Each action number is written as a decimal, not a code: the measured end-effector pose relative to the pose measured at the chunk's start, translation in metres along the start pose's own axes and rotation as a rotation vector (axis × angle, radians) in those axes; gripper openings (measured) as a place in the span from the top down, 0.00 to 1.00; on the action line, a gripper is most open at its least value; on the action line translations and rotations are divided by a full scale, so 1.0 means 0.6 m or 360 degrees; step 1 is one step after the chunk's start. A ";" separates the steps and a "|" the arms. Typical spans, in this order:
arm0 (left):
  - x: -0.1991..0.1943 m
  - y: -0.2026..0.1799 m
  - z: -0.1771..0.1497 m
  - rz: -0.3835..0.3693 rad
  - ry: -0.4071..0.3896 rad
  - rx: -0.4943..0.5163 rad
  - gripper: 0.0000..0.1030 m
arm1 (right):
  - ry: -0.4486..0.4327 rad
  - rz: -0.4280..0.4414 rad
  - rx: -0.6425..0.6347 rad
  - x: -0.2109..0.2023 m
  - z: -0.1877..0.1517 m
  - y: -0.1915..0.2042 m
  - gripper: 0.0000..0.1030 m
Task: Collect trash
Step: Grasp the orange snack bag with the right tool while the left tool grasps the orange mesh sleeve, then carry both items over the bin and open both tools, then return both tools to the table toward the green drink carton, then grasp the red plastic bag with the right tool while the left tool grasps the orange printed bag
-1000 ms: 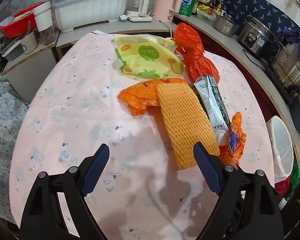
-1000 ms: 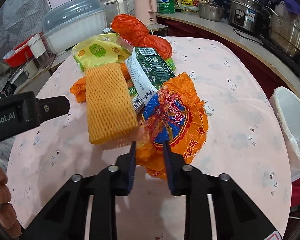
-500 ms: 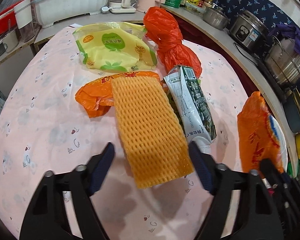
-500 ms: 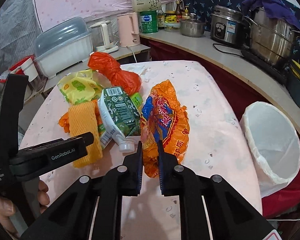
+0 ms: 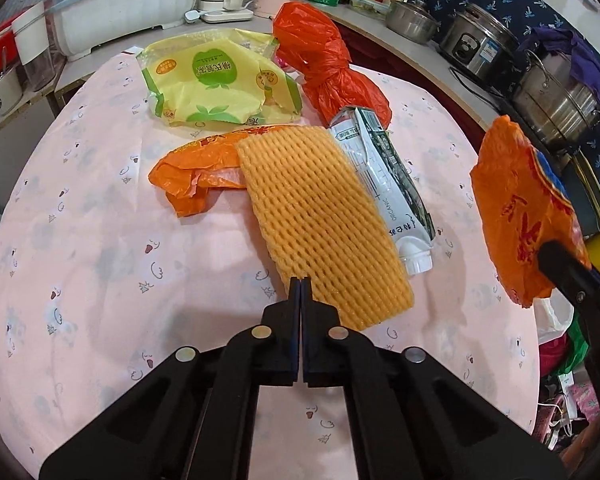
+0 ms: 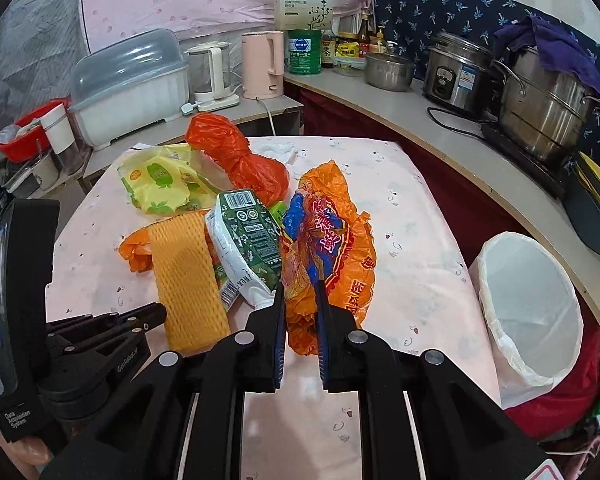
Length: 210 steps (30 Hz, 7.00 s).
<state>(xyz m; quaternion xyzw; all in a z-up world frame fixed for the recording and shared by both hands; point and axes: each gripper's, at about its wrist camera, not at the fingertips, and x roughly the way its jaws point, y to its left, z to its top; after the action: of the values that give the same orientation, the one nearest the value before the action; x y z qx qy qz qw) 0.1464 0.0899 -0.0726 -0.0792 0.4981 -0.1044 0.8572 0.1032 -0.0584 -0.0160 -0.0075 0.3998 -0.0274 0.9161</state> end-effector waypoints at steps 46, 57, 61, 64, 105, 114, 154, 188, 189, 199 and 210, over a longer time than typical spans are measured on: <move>0.013 -0.019 0.014 -0.0155 0.0034 -0.0088 0.91 | -0.0066 0.0176 0.0370 0.009 -0.029 -0.085 0.88; -0.064 -0.077 0.021 -0.0198 -0.0100 0.0034 0.91 | -0.0165 0.0161 0.0444 -0.036 -0.034 -0.128 0.88; -0.083 -0.118 0.018 -0.0221 -0.0132 0.0118 0.91 | -0.0203 0.0140 0.0485 -0.055 -0.040 -0.153 0.88; -0.090 -0.154 0.015 -0.0237 -0.0141 0.0191 0.91 | -0.0227 0.0117 0.0525 -0.067 -0.046 -0.177 0.88; 0.085 -0.573 -0.016 -0.0490 0.0170 0.0880 0.90 | -0.0214 -0.0247 0.1040 -0.017 -0.132 -0.520 0.87; 0.099 -0.572 0.000 -0.0460 0.0136 0.0850 0.62 | -0.0231 -0.0271 0.1048 -0.006 -0.122 -0.529 0.79; -0.043 -0.207 0.067 -0.0104 -0.0176 0.0333 0.56 | -0.0257 0.0027 0.0558 -0.046 -0.009 -0.222 0.63; -0.006 0.087 0.089 0.0128 -0.0120 -0.0012 0.39 | -0.0097 0.0189 0.0302 0.073 0.069 -0.019 0.63; -0.003 0.091 0.090 0.0127 -0.0117 -0.0018 0.37 | -0.0092 0.0191 0.0303 0.079 0.072 -0.018 0.63; 0.037 0.113 0.117 0.0081 -0.0083 -0.0100 0.21 | -0.0042 0.0217 0.0327 0.150 0.114 -0.010 0.57; 0.103 0.109 0.143 0.0078 0.0015 -0.0102 0.13 | 0.0068 0.0274 0.0375 0.245 0.155 -0.011 0.47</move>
<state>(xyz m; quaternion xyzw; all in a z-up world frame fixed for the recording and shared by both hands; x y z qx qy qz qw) 0.2574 0.1399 -0.0977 -0.0940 0.5070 -0.0678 0.8541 0.2708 -0.0738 -0.0604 0.1350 0.4126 0.0043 0.9009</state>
